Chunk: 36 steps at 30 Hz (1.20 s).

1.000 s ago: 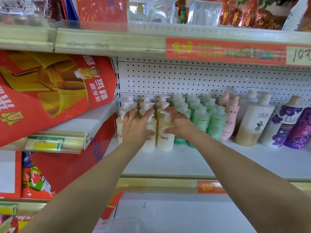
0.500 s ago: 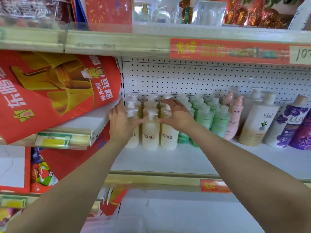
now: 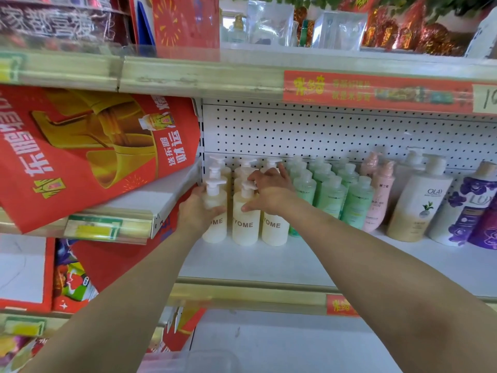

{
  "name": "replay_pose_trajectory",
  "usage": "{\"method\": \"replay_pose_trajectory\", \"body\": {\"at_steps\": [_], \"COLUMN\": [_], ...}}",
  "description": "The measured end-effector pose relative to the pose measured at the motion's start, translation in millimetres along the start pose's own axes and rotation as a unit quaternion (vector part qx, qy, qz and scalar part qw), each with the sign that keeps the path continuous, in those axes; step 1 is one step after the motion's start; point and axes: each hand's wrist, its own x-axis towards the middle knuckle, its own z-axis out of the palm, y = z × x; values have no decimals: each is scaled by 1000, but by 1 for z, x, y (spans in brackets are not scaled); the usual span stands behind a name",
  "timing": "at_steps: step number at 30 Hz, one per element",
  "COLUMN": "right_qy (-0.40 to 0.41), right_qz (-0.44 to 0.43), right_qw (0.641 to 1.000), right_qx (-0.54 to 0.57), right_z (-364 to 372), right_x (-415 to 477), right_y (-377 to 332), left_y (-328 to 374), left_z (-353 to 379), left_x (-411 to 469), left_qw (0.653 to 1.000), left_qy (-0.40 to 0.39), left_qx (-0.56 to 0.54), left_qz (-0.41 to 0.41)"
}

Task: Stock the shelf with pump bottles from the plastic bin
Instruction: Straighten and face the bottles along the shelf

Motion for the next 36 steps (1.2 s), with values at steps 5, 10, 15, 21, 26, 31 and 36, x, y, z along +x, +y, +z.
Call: {"method": "replay_pose_trajectory", "body": {"at_steps": [5, 10, 15, 21, 26, 31, 36], "right_qy": [-13, -28, -19, 76, 64, -3, -39], "right_qz": [-1, 3, -1, 60, 92, 87, 34], "right_qw": [1000, 999, 997, 986, 988, 994, 997], "right_qx": [16, 30, 77, 133, 103, 63, 62], "right_z": [-1, -2, -3, -37, -55, -52, -39], "right_x": [2, 2, -6, -17, -33, -40, -34], "right_y": [0, 0, 5, 59, 133, 187, 210], "left_y": [1, 2, 10, 54, 98, 131, 164], "left_z": [-3, -4, -5, 1, 34, 85, 121], "left_x": [-1, 0, -9, -32, -48, -43, -14], "left_qw": [1000, 1000, 1000, 985, 976, 963, 951], "left_qy": [-10, -25, -16, 125, 50, -12, -68], "left_qx": [16, 11, -5, 49, 72, 126, 233], "left_qz": [11, -3, -22, 109, 198, 239, 190]}}
